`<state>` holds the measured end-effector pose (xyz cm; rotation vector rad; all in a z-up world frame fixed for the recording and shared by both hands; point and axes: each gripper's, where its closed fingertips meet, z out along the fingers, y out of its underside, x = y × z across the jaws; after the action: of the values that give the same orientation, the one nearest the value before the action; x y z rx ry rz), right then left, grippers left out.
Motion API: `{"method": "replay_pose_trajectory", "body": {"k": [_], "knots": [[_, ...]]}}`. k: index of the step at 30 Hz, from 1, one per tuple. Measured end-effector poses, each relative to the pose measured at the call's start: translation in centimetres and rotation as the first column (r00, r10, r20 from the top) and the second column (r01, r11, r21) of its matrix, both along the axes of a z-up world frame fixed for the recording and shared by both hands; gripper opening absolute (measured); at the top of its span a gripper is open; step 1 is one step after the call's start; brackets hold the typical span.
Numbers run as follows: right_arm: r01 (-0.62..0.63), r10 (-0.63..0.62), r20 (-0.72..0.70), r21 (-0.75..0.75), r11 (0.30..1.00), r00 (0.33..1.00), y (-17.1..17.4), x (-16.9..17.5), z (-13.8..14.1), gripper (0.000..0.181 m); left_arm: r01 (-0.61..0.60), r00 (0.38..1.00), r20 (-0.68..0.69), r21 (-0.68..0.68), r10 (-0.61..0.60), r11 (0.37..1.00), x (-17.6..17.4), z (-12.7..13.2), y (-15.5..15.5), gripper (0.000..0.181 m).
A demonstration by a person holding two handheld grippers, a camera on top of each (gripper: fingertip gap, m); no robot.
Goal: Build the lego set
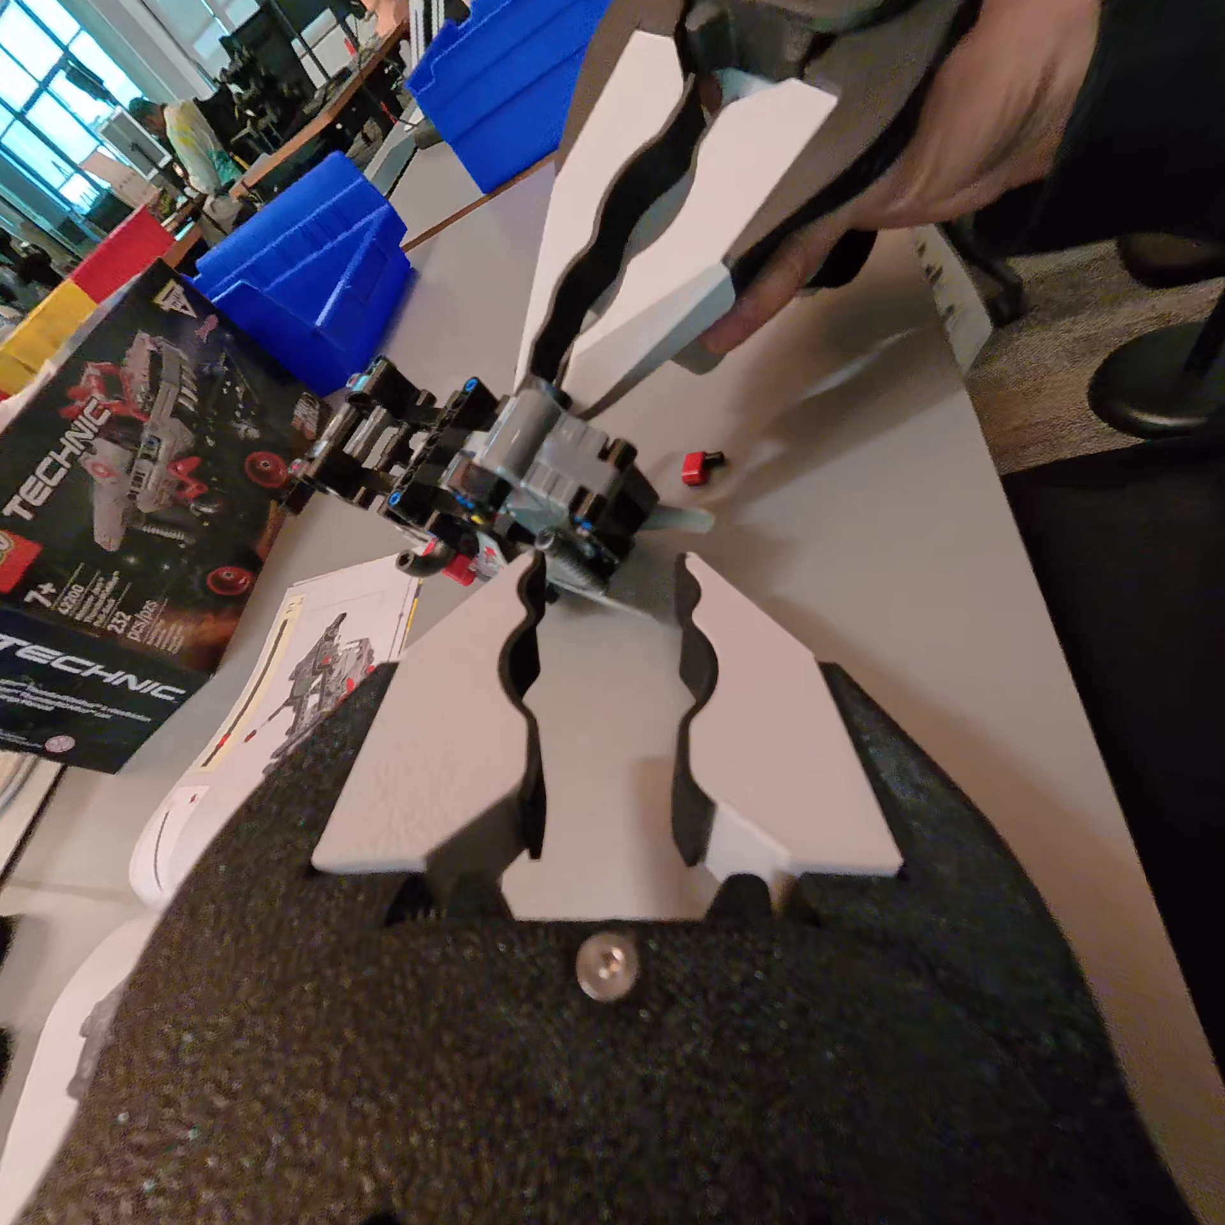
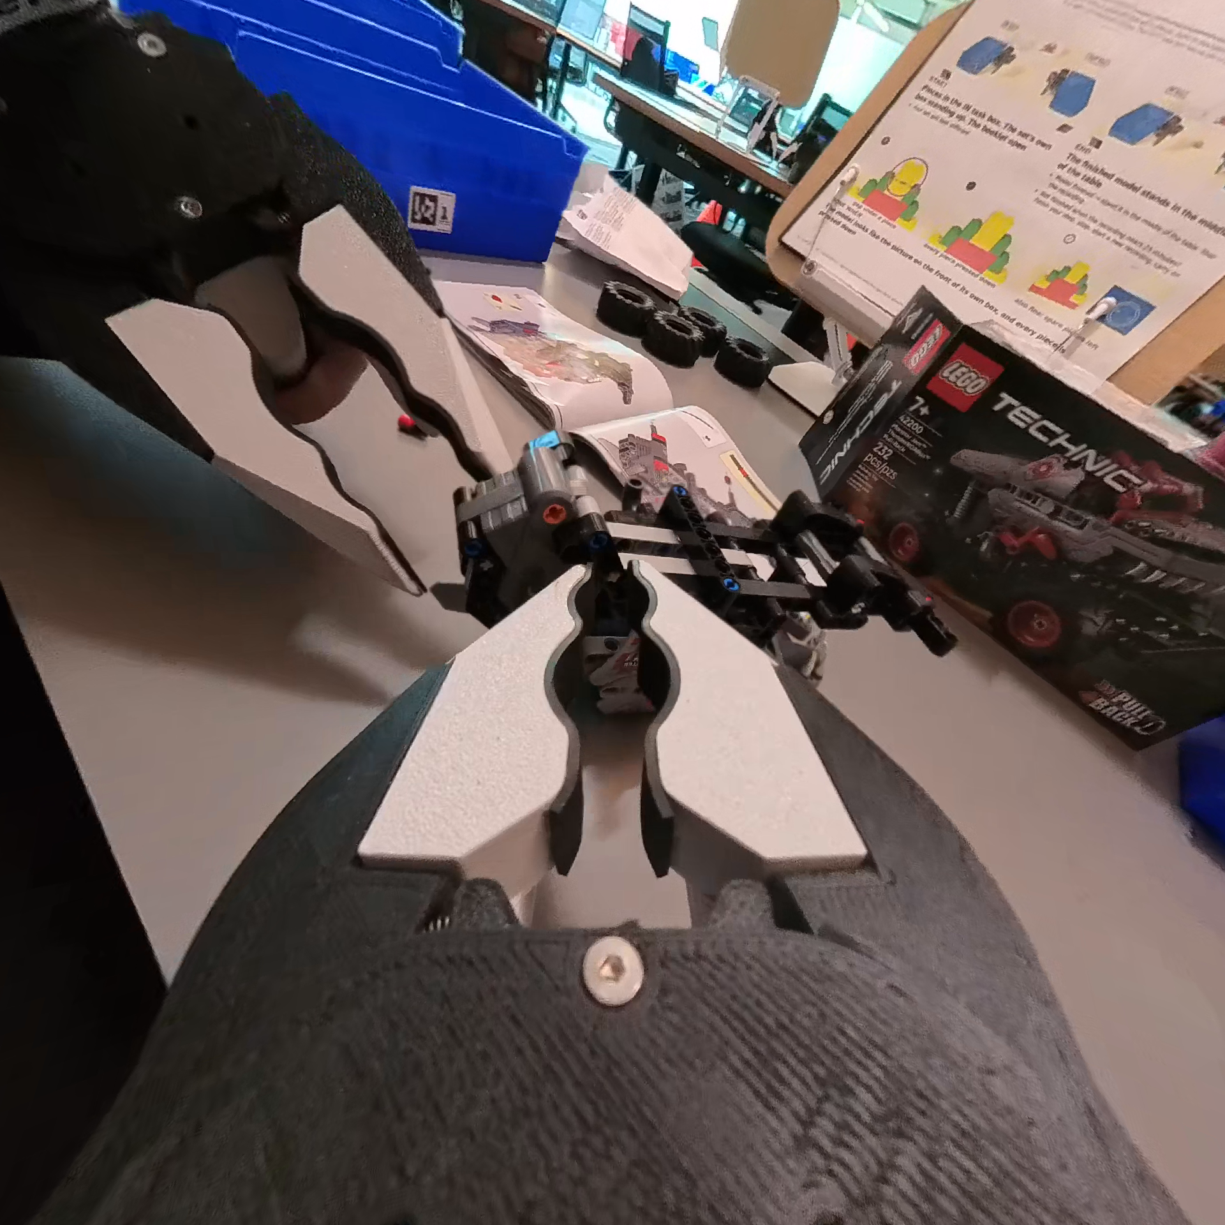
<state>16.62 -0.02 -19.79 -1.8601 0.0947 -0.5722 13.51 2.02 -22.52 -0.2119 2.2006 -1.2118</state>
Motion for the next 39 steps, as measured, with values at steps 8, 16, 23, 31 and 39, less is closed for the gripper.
{"method": "replay_pose_trajectory", "body": {"k": [8, 16, 23, 31, 39], "knots": [[0.051, -0.050, 0.038, -0.009, 0.999, 0.998, 2.1, -0.1, 0.0, 0.007, -0.104, 0.971, -0.229, -0.170, 0.064, 0.980, 0.6, 1.1, 1.5, 0.050], [0.084, -0.083, 0.089, -0.007, 0.996, 0.993, 4.1, -0.3, 0.0, 0.006, -0.236, 0.939, -0.300, -0.211, 0.168, 0.949, 2.3, 1.3, 4.1, 0.048], [0.090, -0.091, 0.129, 0.014, 0.996, 0.987, 4.5, -0.5, -0.1, 0.006, -0.225, 0.931, -0.345, -0.276, 0.122, 0.935, 2.1, 1.7, 3.6, 0.043], [0.089, -0.088, 0.176, 0.003, 0.996, 0.980, 4.3, -0.8, 0.0, 0.006, -0.254, 0.919, -0.372, -0.303, 0.132, 0.919, 2.0, 2.4, 3.3, 0.039], [0.115, -0.103, 0.253, -0.033, 0.993, 0.962, 4.5, -1.0, -0.1, 0.006, -0.292, 0.925, -0.318, -0.238, 0.209, 0.927, 2.1, 2.5, 3.8, 0.035]]}}
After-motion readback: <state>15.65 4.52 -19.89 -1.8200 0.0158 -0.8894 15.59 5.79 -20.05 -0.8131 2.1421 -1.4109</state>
